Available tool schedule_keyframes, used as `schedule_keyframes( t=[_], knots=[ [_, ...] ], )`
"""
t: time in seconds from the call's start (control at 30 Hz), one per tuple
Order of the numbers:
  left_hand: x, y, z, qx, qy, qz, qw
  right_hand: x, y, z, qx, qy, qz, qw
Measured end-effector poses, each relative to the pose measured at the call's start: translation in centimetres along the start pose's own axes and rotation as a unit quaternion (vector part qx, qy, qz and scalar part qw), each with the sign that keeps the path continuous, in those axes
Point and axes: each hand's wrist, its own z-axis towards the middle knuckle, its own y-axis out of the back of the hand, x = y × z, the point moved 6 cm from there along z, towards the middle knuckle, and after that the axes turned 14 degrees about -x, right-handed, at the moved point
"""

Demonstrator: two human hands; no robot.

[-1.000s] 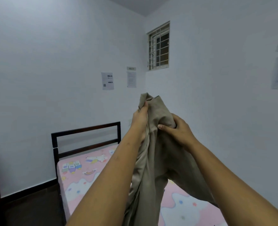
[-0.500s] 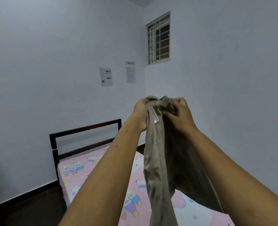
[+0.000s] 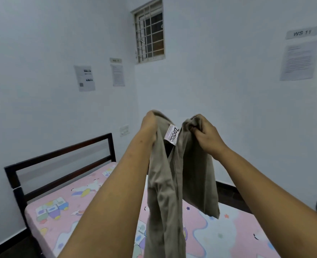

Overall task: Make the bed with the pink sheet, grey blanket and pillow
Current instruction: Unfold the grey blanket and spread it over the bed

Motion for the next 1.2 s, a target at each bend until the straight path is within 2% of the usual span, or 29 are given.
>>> schedule_keyframes(
  t=[0.13,0.2,0.3,0.33,0.4,0.5,0.53,0.6,0.67,0.7,0.8,0.87,0.93,1.03,1.1,1.2],
  knots=[
    [2.5,5.0,4.4,-0.105,0.016,0.040,0.994,-2.0,-2.2,-0.3,-0.031,-0.060,0.014,0.998],
    [3.2,7.5,6.2,-0.108,0.013,0.041,0.993,-2.9,-3.0,0.0,-0.054,-0.092,0.030,0.994],
    [3.9,9.5,6.9,-0.080,-0.022,0.098,0.992,-2.3,-6.0,0.5,-0.034,-0.109,0.055,0.992],
    [4.2,9.3,6.3,-0.051,-0.036,0.119,0.991,-1.9,-7.3,0.6,-0.027,-0.107,0.063,0.992],
    [4.9,7.7,3.7,0.063,-0.073,0.145,0.985,-1.0,-9.5,0.6,-0.027,-0.099,0.084,0.991],
    [6.7,4.5,-1.9,0.248,-0.091,0.166,0.950,-0.2,-11.6,0.8,-0.028,-0.103,0.122,0.987],
    [7.5,3.8,-2.8,0.265,-0.108,0.183,0.941,0.1,-12.0,0.9,-0.025,-0.104,0.124,0.987],
    [9.0,4.0,-2.5,0.195,-0.142,0.220,0.945,0.8,-12.3,0.9,-0.018,-0.107,0.142,0.984],
    [10.8,5.1,-1.9,0.126,-0.109,0.235,0.958,1.3,-11.9,0.8,-0.024,-0.107,0.156,0.982],
    [11.9,5.7,-2.0,0.124,-0.090,0.247,0.957,1.5,-11.6,0.9,-0.031,-0.109,0.159,0.981],
    [16.0,6.9,-3.5,0.139,-0.093,0.352,0.921,1.6,-9.6,1.7,-0.061,-0.137,0.184,0.971],
    [18.5,8.2,-4.3,0.111,-0.059,0.373,0.919,1.7,-8.4,2.4,-0.066,-0.139,0.190,0.970],
    [19.1,9.4,-4.5,0.063,-0.047,0.352,0.933,2.0,-7.4,2.6,-0.052,-0.121,0.164,0.978],
    [15.9,11.4,-3.5,-0.049,-0.092,0.323,0.941,1.4,-5.9,2.8,-0.062,-0.123,0.168,0.976],
    [12.8,12.8,-1.8,-0.126,-0.087,0.245,0.957,0.5,-4.8,2.9,-0.060,-0.125,0.140,0.980],
    [7.6,13.6,0.3,-0.166,-0.102,0.168,0.966,-0.9,-4.9,2.1,0.018,-0.121,0.041,0.992]
  ],
)
